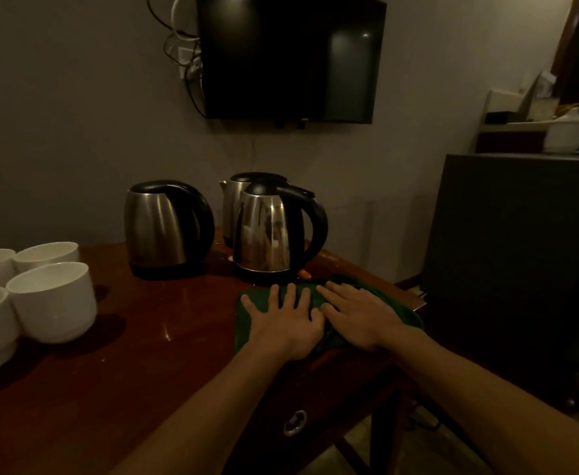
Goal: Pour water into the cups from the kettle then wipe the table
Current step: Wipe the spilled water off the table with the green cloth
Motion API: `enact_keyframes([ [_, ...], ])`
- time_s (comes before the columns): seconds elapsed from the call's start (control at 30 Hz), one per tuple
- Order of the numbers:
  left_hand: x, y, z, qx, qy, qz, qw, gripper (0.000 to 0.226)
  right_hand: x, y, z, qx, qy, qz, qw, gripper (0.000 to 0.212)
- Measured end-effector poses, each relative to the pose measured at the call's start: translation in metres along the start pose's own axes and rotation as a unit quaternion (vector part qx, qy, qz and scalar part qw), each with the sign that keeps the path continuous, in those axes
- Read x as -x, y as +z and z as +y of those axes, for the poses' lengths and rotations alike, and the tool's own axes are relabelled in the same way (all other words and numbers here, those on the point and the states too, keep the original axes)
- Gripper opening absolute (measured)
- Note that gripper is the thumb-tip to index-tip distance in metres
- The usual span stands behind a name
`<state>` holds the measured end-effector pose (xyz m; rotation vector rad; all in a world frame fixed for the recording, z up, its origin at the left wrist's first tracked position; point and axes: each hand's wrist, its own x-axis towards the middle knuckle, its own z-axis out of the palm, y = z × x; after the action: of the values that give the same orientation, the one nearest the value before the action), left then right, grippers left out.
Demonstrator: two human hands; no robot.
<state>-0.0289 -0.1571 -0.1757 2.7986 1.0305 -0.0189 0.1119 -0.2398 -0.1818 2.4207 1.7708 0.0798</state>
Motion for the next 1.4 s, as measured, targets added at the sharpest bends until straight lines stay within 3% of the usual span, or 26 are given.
enact_keyframes([
  [0.2, -0.009, 0.006, 0.039, 0.011, -0.017, 0.013, 1.0, 0.062, 0.003, 0.002, 0.027, -0.044, 0.043, 0.009, 0.998, 0.056],
  [0.3, -0.014, 0.008, 0.059, 0.01, -0.029, 0.019, 0.999, 0.06, 0.002, 0.0, 0.04, -0.027, 0.04, 0.003, 0.999, 0.077],
  [0.33, -0.016, 0.008, 0.063, 0.01, -0.031, 0.019, 0.999, 0.06, 0.002, 0.0, 0.044, -0.011, 0.033, 0.0, 0.999, 0.076],
  [0.43, -0.021, 0.006, 0.072, 0.011, -0.039, 0.02, 0.999, 0.059, -0.001, -0.001, 0.053, 0.031, 0.017, -0.002, 0.999, 0.047],
  [0.57, -0.03, 0.004, 0.077, 0.021, -0.039, 0.026, 0.999, 0.062, -0.006, -0.004, 0.061, 0.016, 0.034, 0.006, 0.999, 0.042],
  [0.67, -0.028, 0.0, 0.073, 0.084, -0.03, 0.03, 0.996, 0.06, -0.009, -0.001, 0.063, -0.026, 0.046, 0.014, 0.998, 0.045],
  [0.73, -0.023, -0.006, 0.064, 0.185, -0.019, 0.042, 0.982, 0.053, -0.007, -0.003, 0.063, -0.085, 0.054, 0.029, 0.994, 0.056],
  [0.87, -0.025, -0.049, 0.03, 0.428, -0.009, 0.19, 0.884, 0.032, -0.014, -0.008, 0.059, -0.103, 0.094, -0.005, 0.99, 0.064],
  [0.97, -0.031, -0.087, 0.023, 0.528, -0.002, 0.247, 0.813, 0.047, -0.029, -0.01, 0.039, -0.141, 0.166, -0.025, 0.976, 0.071],
  [1.13, -0.029, -0.113, 0.052, 0.633, -0.012, 0.226, 0.741, 0.06, -0.028, -0.001, 0.015, -0.147, 0.206, -0.018, 0.967, 0.093],
  [1.27, -0.036, -0.115, 0.057, 0.776, -0.101, 0.185, 0.594, 0.051, -0.029, -0.008, 0.014, -0.133, 0.228, -0.049, 0.963, 0.086],
  [1.4, -0.047, -0.116, 0.059, 0.79, -0.13, 0.103, 0.59, 0.054, -0.039, -0.024, 0.003, -0.129, 0.249, -0.111, 0.953, 0.082],
])
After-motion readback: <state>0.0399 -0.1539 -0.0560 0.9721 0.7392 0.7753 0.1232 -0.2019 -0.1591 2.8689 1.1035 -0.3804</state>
